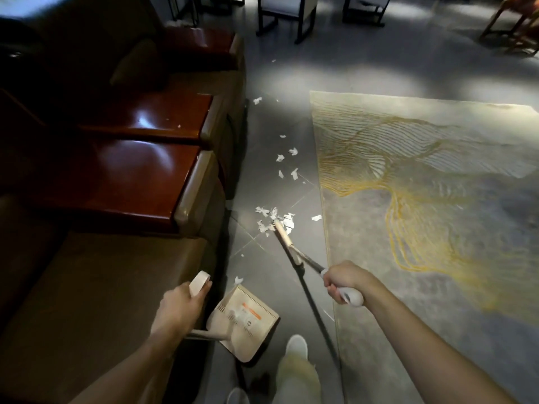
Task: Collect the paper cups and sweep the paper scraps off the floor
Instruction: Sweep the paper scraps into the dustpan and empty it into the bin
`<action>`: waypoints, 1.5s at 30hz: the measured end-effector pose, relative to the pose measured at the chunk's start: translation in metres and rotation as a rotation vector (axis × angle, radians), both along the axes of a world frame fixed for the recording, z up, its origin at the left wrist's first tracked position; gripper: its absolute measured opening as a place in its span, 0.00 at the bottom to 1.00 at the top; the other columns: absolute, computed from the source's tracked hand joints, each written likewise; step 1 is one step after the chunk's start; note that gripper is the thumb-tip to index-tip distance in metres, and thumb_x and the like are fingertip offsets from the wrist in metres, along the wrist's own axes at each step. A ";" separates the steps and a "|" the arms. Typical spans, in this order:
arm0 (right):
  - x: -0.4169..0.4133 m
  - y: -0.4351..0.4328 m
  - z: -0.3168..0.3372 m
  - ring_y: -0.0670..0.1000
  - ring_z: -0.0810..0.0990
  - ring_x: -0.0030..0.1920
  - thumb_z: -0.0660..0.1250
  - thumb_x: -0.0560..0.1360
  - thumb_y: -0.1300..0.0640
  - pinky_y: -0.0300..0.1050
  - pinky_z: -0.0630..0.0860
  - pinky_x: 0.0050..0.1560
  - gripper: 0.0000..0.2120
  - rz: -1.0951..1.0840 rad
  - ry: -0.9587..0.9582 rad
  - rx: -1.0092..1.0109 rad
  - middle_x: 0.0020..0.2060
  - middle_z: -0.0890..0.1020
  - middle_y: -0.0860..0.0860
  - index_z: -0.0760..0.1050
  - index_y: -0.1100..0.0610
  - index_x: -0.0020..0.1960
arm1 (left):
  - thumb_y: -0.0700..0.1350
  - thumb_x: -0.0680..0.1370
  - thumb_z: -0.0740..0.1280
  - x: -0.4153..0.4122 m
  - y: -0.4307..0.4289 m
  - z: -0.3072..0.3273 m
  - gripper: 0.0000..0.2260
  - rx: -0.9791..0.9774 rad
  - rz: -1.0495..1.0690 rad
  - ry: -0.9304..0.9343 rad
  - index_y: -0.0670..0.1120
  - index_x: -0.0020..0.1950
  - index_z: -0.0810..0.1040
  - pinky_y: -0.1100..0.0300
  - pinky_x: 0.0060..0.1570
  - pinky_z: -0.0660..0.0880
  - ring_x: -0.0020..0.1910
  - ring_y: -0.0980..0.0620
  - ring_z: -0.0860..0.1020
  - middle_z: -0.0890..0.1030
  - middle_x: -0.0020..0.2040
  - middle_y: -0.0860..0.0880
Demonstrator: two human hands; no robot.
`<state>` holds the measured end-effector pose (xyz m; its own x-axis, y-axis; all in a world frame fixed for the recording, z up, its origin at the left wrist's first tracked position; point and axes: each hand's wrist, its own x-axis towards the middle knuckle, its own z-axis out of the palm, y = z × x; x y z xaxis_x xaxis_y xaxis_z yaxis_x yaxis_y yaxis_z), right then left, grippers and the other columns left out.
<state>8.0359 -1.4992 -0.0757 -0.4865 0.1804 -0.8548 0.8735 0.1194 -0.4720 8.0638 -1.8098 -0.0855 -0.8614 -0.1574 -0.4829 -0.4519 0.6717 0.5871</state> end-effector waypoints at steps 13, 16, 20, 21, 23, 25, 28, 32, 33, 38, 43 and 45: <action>-0.216 0.084 -0.035 0.48 0.65 0.14 0.52 0.74 0.73 0.31 0.64 0.20 0.14 0.206 0.103 0.298 0.20 0.69 0.54 0.66 0.64 0.32 | 0.54 0.79 0.61 -0.101 -0.004 -0.028 0.11 -0.002 0.302 -0.112 0.47 0.46 0.75 0.60 0.34 0.73 0.39 0.51 0.79 0.80 0.41 0.47; -0.248 0.094 -0.054 0.48 0.64 0.12 0.51 0.75 0.74 0.30 0.63 0.17 0.15 0.208 0.075 0.245 0.15 0.67 0.52 0.66 0.63 0.32 | 0.52 0.79 0.61 -0.125 0.000 -0.031 0.07 0.046 0.340 -0.111 0.51 0.45 0.73 0.60 0.35 0.74 0.40 0.50 0.80 0.80 0.41 0.46; -0.279 0.071 -0.075 0.46 0.66 0.13 0.53 0.75 0.74 0.31 0.66 0.18 0.13 0.188 0.027 0.107 0.15 0.66 0.52 0.65 0.62 0.35 | 0.53 0.79 0.62 -0.149 0.009 -0.032 0.08 0.049 0.341 -0.083 0.49 0.49 0.74 0.53 0.46 0.78 0.44 0.49 0.80 0.81 0.45 0.46; -0.282 0.061 -0.077 0.46 0.65 0.13 0.52 0.74 0.74 0.31 0.67 0.18 0.13 0.218 0.006 0.091 0.16 0.66 0.51 0.65 0.62 0.35 | 0.53 0.79 0.62 -0.153 0.010 -0.031 0.09 0.047 0.342 -0.072 0.49 0.50 0.75 0.50 0.49 0.78 0.45 0.48 0.80 0.81 0.46 0.45; -0.281 0.043 -0.079 0.46 0.64 0.13 0.52 0.74 0.75 0.31 0.66 0.19 0.12 0.289 -0.039 0.059 0.17 0.66 0.51 0.64 0.62 0.36 | 0.53 0.79 0.62 -0.161 0.015 -0.031 0.11 0.049 0.335 -0.061 0.47 0.52 0.76 0.47 0.51 0.77 0.47 0.46 0.80 0.81 0.48 0.44; -0.276 0.034 -0.079 0.46 0.65 0.13 0.53 0.74 0.74 0.31 0.66 0.19 0.09 0.386 -0.076 0.052 0.19 0.67 0.51 0.65 0.62 0.40 | 0.54 0.79 0.63 -0.169 0.022 -0.032 0.13 0.047 0.321 -0.045 0.46 0.53 0.77 0.47 0.50 0.78 0.46 0.47 0.80 0.81 0.47 0.45; -0.264 0.025 -0.071 0.46 0.66 0.15 0.54 0.73 0.71 0.32 0.64 0.20 0.07 0.609 -0.124 0.106 0.21 0.68 0.52 0.67 0.62 0.42 | 0.57 0.78 0.62 -0.182 0.031 -0.035 0.14 0.028 0.301 0.008 0.46 0.51 0.77 0.49 0.47 0.79 0.44 0.49 0.80 0.80 0.45 0.46; -0.229 0.007 -0.055 0.47 0.67 0.20 0.54 0.72 0.68 0.36 0.65 0.22 0.08 0.841 -0.189 0.107 0.21 0.70 0.52 0.67 0.59 0.38 | 0.59 0.77 0.62 -0.199 0.032 -0.042 0.16 -0.025 0.252 0.069 0.47 0.50 0.77 0.50 0.43 0.79 0.40 0.50 0.80 0.80 0.42 0.48; -0.217 0.002 -0.052 0.47 0.67 0.21 0.54 0.72 0.68 0.37 0.65 0.23 0.07 0.859 -0.215 0.088 0.23 0.69 0.52 0.67 0.58 0.40 | 0.59 0.77 0.62 -0.203 0.032 -0.043 0.16 -0.040 0.235 0.081 0.47 0.50 0.77 0.51 0.41 0.79 0.39 0.50 0.80 0.80 0.41 0.48; -0.165 -0.004 -0.026 0.43 0.65 0.18 0.50 0.73 0.70 0.32 0.63 0.18 0.11 0.663 -0.361 -0.140 0.20 0.67 0.50 0.65 0.56 0.45 | 0.61 0.77 0.60 -0.209 0.034 -0.047 0.19 -0.061 0.156 0.099 0.46 0.50 0.75 0.52 0.40 0.79 0.39 0.49 0.79 0.79 0.41 0.47; -0.143 0.023 0.017 0.41 0.63 0.14 0.49 0.78 0.68 0.29 0.60 0.15 0.13 0.371 -0.438 -0.309 0.17 0.65 0.48 0.63 0.53 0.55 | 0.61 0.78 0.60 -0.196 0.036 -0.045 0.21 -0.035 0.103 0.084 0.44 0.52 0.76 0.47 0.46 0.79 0.42 0.44 0.79 0.80 0.44 0.43; -0.130 0.033 0.031 0.42 0.62 0.14 0.50 0.77 0.68 0.30 0.60 0.14 0.14 0.298 -0.413 -0.321 0.18 0.65 0.49 0.65 0.53 0.55 | 0.61 0.78 0.60 -0.187 0.037 -0.044 0.21 -0.044 0.052 0.082 0.43 0.54 0.76 0.48 0.45 0.79 0.42 0.44 0.79 0.80 0.44 0.43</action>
